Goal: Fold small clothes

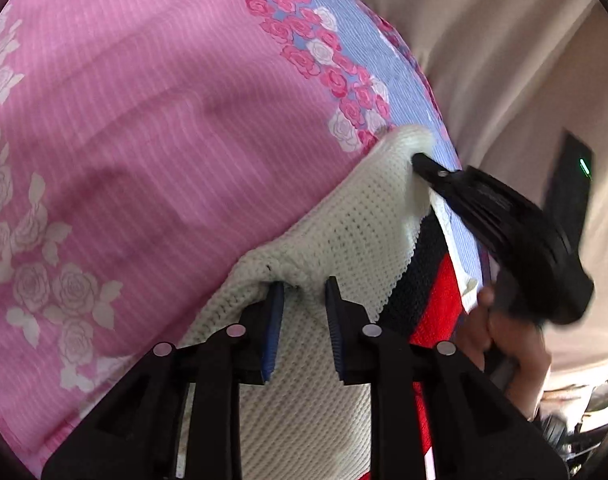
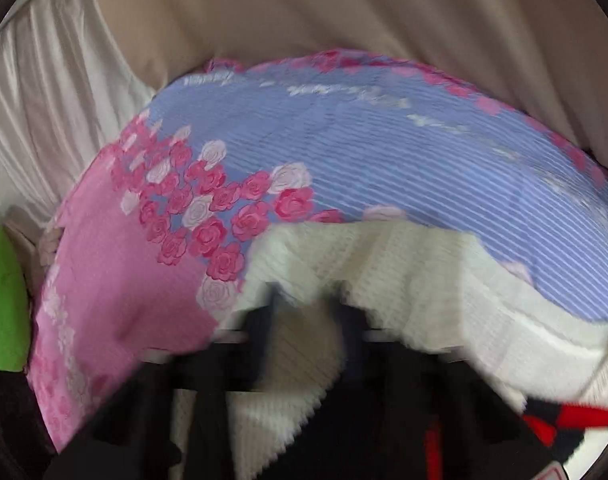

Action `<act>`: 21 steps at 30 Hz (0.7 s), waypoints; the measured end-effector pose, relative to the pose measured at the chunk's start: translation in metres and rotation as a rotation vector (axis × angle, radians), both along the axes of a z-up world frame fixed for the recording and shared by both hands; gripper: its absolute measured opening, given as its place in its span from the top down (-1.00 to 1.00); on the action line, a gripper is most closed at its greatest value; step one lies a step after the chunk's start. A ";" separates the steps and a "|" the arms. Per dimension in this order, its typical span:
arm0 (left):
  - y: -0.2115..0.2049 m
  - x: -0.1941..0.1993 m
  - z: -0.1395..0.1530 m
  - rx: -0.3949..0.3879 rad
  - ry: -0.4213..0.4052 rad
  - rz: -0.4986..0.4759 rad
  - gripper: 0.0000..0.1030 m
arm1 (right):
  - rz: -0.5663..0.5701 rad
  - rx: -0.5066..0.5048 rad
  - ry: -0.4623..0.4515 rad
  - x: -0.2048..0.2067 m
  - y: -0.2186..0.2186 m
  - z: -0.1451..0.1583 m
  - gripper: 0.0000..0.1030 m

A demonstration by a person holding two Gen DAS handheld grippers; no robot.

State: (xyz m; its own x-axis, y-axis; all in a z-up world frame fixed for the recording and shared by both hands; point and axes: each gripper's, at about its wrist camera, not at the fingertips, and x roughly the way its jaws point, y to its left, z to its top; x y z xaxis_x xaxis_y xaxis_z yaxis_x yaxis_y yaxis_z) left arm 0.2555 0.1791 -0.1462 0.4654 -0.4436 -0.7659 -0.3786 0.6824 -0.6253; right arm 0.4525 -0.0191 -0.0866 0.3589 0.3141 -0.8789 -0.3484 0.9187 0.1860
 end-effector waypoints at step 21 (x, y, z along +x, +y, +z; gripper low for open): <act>-0.002 -0.029 0.050 0.238 -0.096 -0.038 0.49 | -0.489 0.198 -0.132 -0.159 -0.208 0.064 0.71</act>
